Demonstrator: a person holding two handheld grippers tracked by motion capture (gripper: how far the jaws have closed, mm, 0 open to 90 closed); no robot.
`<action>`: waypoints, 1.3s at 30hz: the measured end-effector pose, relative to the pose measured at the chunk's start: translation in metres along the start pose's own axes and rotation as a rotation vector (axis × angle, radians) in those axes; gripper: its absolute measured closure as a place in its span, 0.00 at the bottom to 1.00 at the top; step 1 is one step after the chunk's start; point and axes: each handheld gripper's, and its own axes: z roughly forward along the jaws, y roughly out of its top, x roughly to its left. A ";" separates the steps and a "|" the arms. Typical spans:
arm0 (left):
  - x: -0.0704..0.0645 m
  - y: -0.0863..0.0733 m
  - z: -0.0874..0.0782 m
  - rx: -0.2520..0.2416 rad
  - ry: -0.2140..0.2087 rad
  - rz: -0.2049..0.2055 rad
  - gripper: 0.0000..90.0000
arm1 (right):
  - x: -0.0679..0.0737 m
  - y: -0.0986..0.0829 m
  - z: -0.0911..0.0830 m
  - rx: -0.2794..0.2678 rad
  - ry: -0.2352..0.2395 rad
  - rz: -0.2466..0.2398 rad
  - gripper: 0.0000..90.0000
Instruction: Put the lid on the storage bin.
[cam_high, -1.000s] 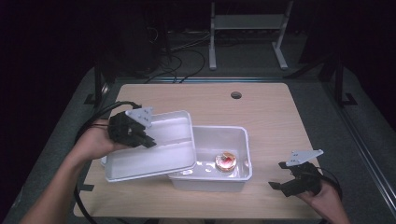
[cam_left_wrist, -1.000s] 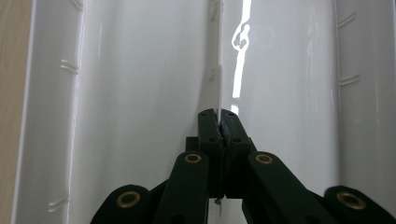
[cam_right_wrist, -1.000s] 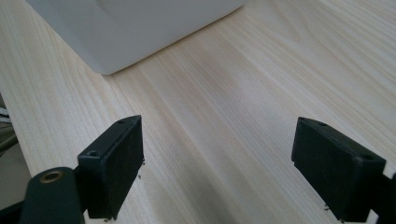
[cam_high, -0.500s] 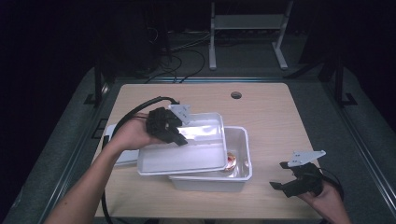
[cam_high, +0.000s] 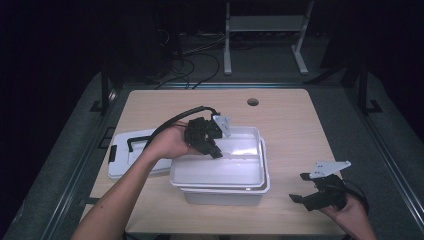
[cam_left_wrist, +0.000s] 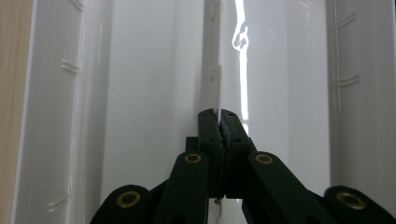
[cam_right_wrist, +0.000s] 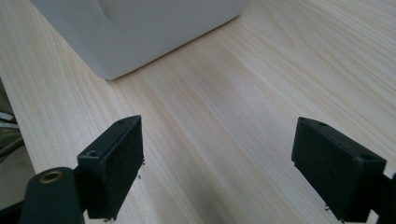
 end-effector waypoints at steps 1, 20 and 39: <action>0.001 0.001 0.002 0.000 -0.002 -0.003 0.99 | 0.000 0.000 0.000 -0.001 0.001 0.000 0.18; 0.009 0.009 0.025 0.033 -0.028 0.000 0.99 | 0.000 0.002 0.000 -0.008 0.014 -0.006 0.18; 0.009 0.006 0.035 0.055 -0.025 -0.002 0.96 | 0.002 0.004 0.001 -0.008 0.018 -0.015 0.18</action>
